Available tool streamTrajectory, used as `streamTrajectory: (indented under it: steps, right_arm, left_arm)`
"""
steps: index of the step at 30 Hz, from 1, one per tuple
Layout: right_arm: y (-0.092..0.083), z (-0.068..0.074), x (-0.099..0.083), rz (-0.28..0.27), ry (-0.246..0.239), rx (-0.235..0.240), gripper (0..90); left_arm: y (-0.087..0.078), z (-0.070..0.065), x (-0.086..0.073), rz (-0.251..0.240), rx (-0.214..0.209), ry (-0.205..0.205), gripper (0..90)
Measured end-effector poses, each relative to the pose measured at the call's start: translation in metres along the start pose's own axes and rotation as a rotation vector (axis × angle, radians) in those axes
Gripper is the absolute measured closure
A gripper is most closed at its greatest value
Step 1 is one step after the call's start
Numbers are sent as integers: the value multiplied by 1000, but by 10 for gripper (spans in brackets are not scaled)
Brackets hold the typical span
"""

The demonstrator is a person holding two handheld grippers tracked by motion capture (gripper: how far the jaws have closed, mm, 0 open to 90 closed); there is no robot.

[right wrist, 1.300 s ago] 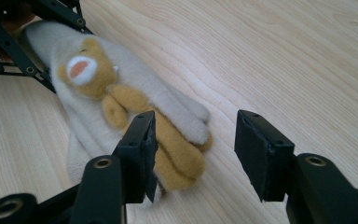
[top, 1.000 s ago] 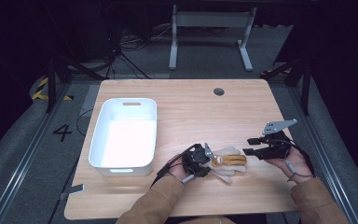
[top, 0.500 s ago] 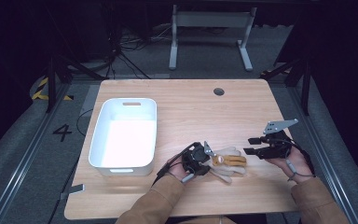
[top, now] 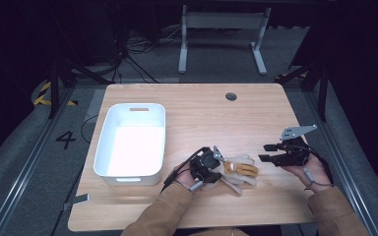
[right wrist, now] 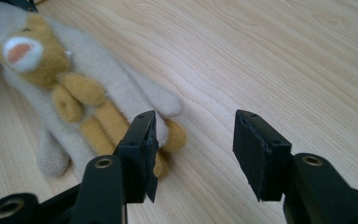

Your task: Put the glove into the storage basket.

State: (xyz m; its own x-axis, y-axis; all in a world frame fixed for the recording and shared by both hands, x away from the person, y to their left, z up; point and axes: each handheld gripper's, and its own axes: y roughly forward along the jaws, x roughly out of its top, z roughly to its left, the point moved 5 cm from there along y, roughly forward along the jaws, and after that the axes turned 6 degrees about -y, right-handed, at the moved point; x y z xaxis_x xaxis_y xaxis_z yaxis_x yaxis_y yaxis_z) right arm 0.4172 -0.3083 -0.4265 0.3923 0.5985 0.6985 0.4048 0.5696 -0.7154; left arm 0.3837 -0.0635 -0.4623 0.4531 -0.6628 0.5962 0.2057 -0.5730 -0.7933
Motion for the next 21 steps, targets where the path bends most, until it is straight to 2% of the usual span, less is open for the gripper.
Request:
streamTrajectory:
  steps: [3,8,11,15,21]
  right_arm:
    - [1,-1,-1,4,3,-2,501]
    - [1,-3,-2,5,15,-5,501]
    - [3,-5,-2,3,17,-9,499]
    - [5,-8,-2,4,23,-13,500]
    - [9,-13,2,-2,24,-7,502]
  left_arm:
    - [-7,0,2,-15,5,-1,703]
    - [-17,3,5,-47,-4,-53,702]
    - [-22,4,5,-66,3,-66,701]
    - [-30,6,6,-73,12,-84,702]
    - [-43,9,10,-68,46,-134,702]
